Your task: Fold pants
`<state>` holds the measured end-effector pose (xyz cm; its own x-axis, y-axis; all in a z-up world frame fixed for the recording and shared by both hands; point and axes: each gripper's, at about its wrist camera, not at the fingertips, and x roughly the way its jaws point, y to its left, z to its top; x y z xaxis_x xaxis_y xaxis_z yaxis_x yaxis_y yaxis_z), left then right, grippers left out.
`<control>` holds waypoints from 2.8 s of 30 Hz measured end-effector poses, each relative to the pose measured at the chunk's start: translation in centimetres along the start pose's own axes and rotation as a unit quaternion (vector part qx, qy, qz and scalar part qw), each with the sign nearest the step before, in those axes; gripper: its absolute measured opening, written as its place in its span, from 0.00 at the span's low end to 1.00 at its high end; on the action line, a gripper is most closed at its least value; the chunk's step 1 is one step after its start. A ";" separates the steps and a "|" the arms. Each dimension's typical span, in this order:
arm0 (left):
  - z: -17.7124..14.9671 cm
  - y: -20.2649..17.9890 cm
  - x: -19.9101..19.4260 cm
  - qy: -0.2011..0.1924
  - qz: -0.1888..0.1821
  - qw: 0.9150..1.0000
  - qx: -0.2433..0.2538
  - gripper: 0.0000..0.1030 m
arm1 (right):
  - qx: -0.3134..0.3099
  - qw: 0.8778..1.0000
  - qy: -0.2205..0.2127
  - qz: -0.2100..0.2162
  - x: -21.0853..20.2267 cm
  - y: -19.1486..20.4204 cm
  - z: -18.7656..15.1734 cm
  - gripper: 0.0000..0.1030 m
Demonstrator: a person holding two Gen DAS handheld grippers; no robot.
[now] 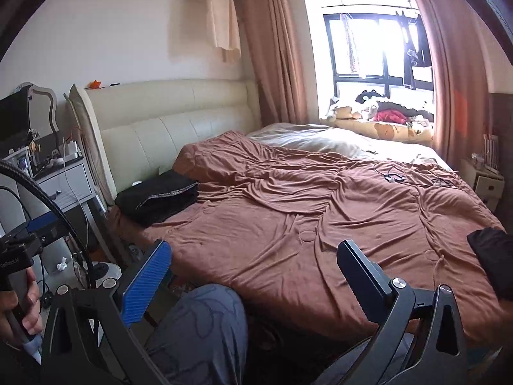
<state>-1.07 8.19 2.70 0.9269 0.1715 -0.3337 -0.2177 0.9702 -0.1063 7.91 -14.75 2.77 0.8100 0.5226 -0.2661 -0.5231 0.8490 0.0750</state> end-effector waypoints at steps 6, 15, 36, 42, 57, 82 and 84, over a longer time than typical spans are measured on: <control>-0.3 0.0 -0.2 -0.007 -0.002 1.000 0.002 0.99 | 0.004 1.000 0.003 -0.005 0.3 0.0 -0.2 1.00; -0.5 -0.3 -0.1 -0.004 0.015 1.000 0.007 0.99 | 0.009 1.000 -0.004 -0.006 0.2 -0.4 -0.5 1.00; -0.7 -0.2 0.3 0.007 0.006 1.000 0.005 0.99 | 0.009 1.000 -0.006 0.005 -0.1 -0.8 -0.7 1.00; -0.7 0.0 0.1 0.006 0.010 1.000 0.000 0.99 | 0.007 1.000 -0.004 0.004 -0.1 -0.9 -0.7 1.00; -0.8 0.2 0.3 0.009 0.000 1.000 -0.003 0.99 | 0.008 1.000 -0.004 0.006 -0.1 -0.9 -0.5 1.00; -0.7 0.3 0.0 0.007 0.028 1.000 -0.013 0.99 | 0.011 1.000 -0.002 0.008 -0.1 -1.2 -0.5 1.00; -0.6 0.4 0.0 0.005 0.033 0.999 -0.016 0.99 | 0.011 1.000 -0.002 0.008 -0.1 -1.2 -0.5 1.00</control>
<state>-1.34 8.49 2.05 0.9073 0.2337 -0.3495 -0.2883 0.9509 -0.1128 8.29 -15.87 2.21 0.8029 0.5362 -0.2605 -0.5297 0.8422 0.1008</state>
